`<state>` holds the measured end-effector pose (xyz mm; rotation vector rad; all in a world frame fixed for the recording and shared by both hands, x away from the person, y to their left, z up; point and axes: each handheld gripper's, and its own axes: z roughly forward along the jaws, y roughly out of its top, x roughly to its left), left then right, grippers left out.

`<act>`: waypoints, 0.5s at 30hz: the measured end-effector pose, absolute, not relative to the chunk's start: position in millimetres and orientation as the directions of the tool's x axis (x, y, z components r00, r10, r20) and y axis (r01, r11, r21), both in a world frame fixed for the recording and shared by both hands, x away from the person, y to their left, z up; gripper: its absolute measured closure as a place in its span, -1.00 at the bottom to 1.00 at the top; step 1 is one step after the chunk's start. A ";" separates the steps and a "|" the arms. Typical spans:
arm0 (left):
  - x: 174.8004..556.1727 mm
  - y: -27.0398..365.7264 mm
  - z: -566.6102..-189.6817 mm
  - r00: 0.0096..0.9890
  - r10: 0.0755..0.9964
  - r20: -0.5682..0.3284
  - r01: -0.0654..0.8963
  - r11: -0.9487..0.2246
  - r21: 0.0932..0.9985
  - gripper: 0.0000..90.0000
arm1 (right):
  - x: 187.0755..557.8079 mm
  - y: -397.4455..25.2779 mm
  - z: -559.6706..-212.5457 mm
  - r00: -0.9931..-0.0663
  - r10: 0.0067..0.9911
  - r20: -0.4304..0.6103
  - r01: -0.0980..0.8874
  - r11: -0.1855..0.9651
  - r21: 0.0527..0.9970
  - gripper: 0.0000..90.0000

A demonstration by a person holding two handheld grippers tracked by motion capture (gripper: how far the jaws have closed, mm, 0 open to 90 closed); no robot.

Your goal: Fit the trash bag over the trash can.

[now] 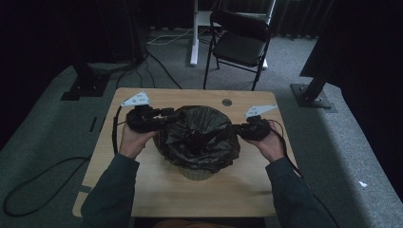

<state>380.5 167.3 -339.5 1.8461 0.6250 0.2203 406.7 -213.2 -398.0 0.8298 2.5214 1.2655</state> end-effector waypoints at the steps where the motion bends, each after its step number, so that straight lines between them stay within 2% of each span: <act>1: 380.5 167.3 -339.5 0.842 0.518 -0.149 0.310 -0.241 0.920 0.30 | 406.7 -213.2 -398.0 -0.822 0.565 0.069 0.393 0.476 0.787 0.78; 15: 395.1 99.3 -332.7 0.911 0.408 -0.064 0.258 -0.441 0.860 0.26 | 405.5 -213.8 -398.5 -0.822 0.565 0.074 0.394 0.469 0.790 0.78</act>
